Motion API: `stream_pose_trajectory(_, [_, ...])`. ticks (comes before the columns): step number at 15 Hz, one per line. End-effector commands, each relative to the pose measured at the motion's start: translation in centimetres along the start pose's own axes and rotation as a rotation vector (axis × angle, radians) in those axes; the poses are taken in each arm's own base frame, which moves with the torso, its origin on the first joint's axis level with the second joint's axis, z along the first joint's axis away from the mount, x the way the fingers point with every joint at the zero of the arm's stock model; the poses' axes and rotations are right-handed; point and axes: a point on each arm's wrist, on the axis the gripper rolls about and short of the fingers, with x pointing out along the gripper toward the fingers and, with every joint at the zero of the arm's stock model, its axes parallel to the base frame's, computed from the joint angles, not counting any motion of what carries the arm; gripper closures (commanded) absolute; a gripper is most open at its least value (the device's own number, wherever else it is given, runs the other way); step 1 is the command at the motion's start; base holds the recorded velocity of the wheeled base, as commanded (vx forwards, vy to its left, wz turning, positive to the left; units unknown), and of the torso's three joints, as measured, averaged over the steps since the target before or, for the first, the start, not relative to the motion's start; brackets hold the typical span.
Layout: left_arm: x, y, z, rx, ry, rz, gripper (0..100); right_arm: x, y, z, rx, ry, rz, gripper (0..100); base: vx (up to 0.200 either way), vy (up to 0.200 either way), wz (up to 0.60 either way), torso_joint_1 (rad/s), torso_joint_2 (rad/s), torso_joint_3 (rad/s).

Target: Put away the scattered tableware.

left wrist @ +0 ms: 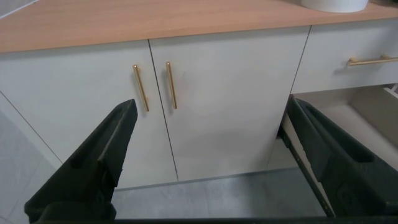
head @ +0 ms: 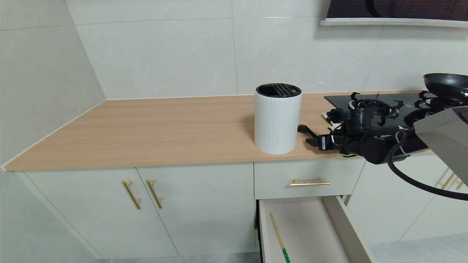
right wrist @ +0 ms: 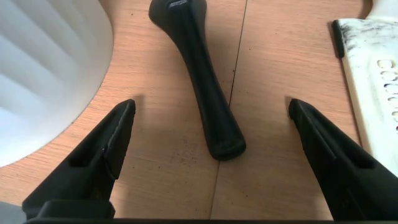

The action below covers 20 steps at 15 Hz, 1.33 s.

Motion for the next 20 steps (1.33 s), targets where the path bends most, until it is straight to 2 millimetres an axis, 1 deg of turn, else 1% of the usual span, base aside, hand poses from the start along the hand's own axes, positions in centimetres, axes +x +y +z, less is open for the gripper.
stream_pose_trajectory(1, [0.0,0.0,0.0,0.000,0.000,0.000,0,0.0,0.0,0.0,-0.001,0.002,0.000,0,0.000,0.000,0.00,0.000,0.00,0.000])
stream_pose_trajectory(2, [0.0,0.0,0.0,0.000,0.002,0.000,0,0.0,0.0,-0.1,-0.001,0.003,0.000,0,0.000,0.000,0.00,0.000,0.00,0.000])
stream_pose_trajectory(3, [0.0,0.0,0.0,0.000,0.000,0.000,0,0.0,0.1,-0.1,-0.001,0.004,0.001,100,0.000,0.000,0.00,0.000,0.00,0.000])
stream_pose_trajectory(13, [0.0,0.0,0.0,0.000,0.000,0.000,0,-0.3,0.1,0.2,0.000,-0.003,0.000,100,0.000,0.000,0.00,0.000,0.00,0.000])
stream_pose_trajectory(15, [0.0,0.0,0.0,0.000,0.000,0.000,0,-1.3,0.4,1.3,-0.001,-0.024,-0.029,100,0.000,0.000,0.00,0.000,0.00,0.000])
stream_pose_trajectory(17, [0.0,0.0,0.0,0.000,0.000,0.000,0,-3.2,1.4,2.5,-0.007,-0.048,-0.076,100,0.000,0.000,0.00,0.000,0.00,0.000])
stream_pose_trajectory(19, [0.0,0.0,0.0,0.000,0.002,0.000,0,-4.7,2.2,2.9,-0.011,-0.052,-0.093,100,0.000,0.000,0.00,0.000,0.00,0.000])
stream_pose_trajectory(20, [0.0,0.0,0.0,0.000,0.002,0.000,0,-5.8,3.1,2.8,-0.018,-0.046,-0.103,100,0.000,0.000,0.00,0.000,0.00,0.000])
